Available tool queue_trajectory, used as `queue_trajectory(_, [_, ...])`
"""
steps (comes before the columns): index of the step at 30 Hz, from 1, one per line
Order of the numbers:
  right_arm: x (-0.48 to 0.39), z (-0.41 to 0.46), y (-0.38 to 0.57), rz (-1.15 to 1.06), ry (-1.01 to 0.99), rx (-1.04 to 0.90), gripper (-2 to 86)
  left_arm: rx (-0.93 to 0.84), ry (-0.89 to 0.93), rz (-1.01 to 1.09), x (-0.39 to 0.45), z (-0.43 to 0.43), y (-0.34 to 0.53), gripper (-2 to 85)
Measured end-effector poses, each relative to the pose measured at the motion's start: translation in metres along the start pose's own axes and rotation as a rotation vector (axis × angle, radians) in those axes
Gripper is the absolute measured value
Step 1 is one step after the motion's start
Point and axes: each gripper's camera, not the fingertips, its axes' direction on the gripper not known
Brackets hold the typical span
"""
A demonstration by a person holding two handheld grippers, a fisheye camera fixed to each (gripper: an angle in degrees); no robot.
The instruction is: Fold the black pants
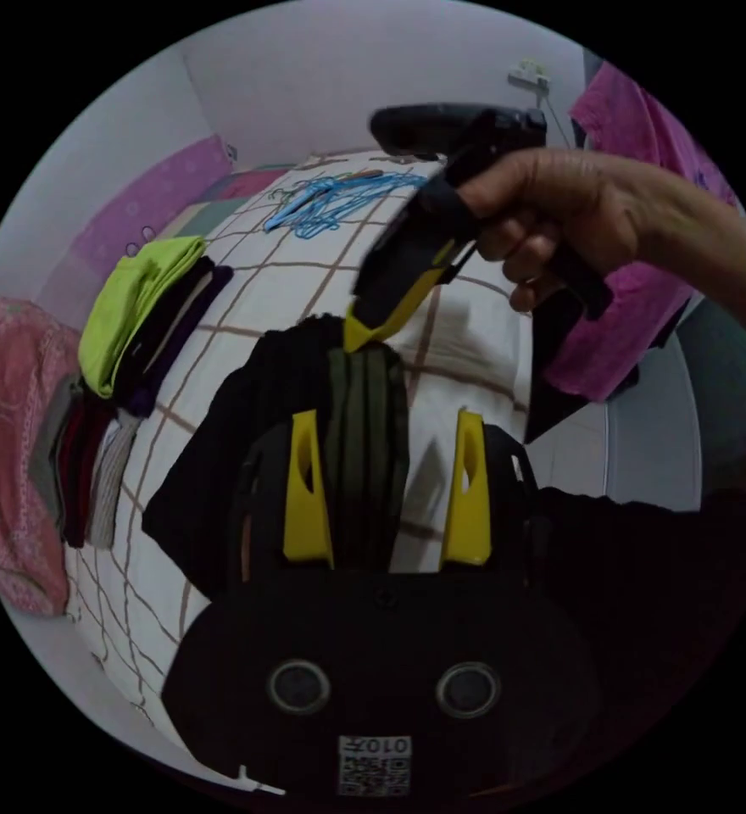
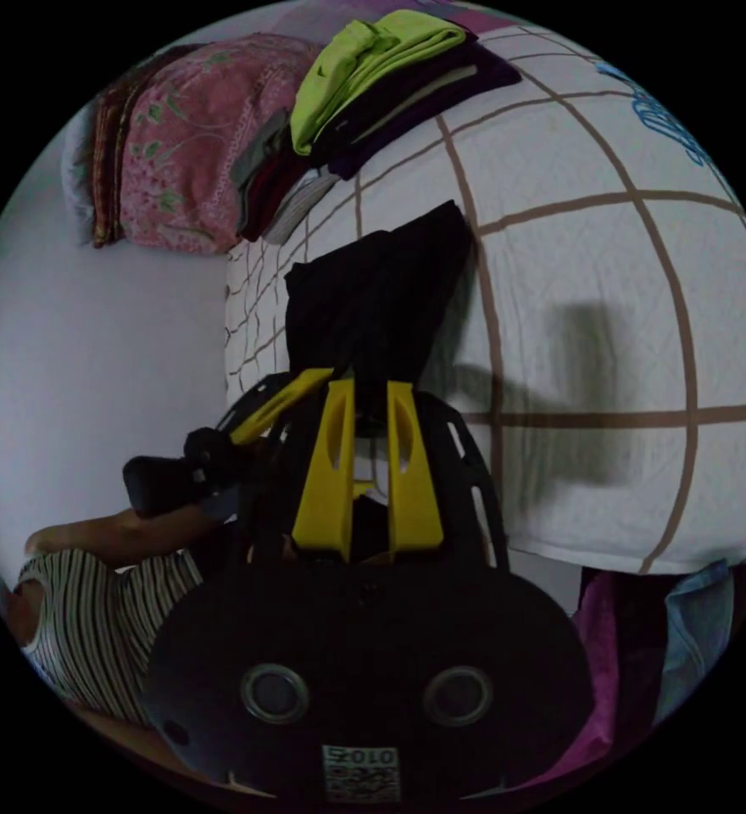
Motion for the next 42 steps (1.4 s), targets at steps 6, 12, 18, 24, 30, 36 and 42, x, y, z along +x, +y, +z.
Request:
queue_trajectory(6, [0.018, 0.007, 0.002, 0.061, -0.064, 0.030, 8.0, -0.048, -0.093, -0.087, 0.011, 0.017, -0.016, 11.5])
queue_trajectory(12, [0.036, 0.009, 0.005, 0.041, -0.099, 0.095, 14.4, -0.049, -0.021, -0.129, 0.001, 0.022, -0.009, 5.4])
queue_trajectory(18, [0.049, 0.037, -0.016, 0.113, -0.203, 0.014, 22.5, -0.044, -0.024, -0.130, 0.004, 0.022, -0.003, 4.3])
queue_trajectory(24, [0.061, 0.073, -0.037, 0.179, -0.294, -0.027, 15.7, -0.050, -0.010, -0.129, -0.006, 0.020, 0.007, 5.3])
queue_trajectory(30, [0.055, 0.070, -0.038, 0.158, -0.166, -0.058, 10.1, -0.007, 0.061, -0.185, -0.037, -0.019, 0.054, 8.9])
queue_trajectory(36, [0.042, 0.071, -0.038, 0.088, -0.116, -0.061, 8.8, -0.074, 0.153, -0.729, -0.126, -0.057, 0.204, 14.1])
queue_trajectory(42, [0.026, 0.066, -0.038, 0.052, -0.205, -0.019, 8.2, 0.027, 0.472, -1.203, -0.186, -0.033, 0.320, 16.1])
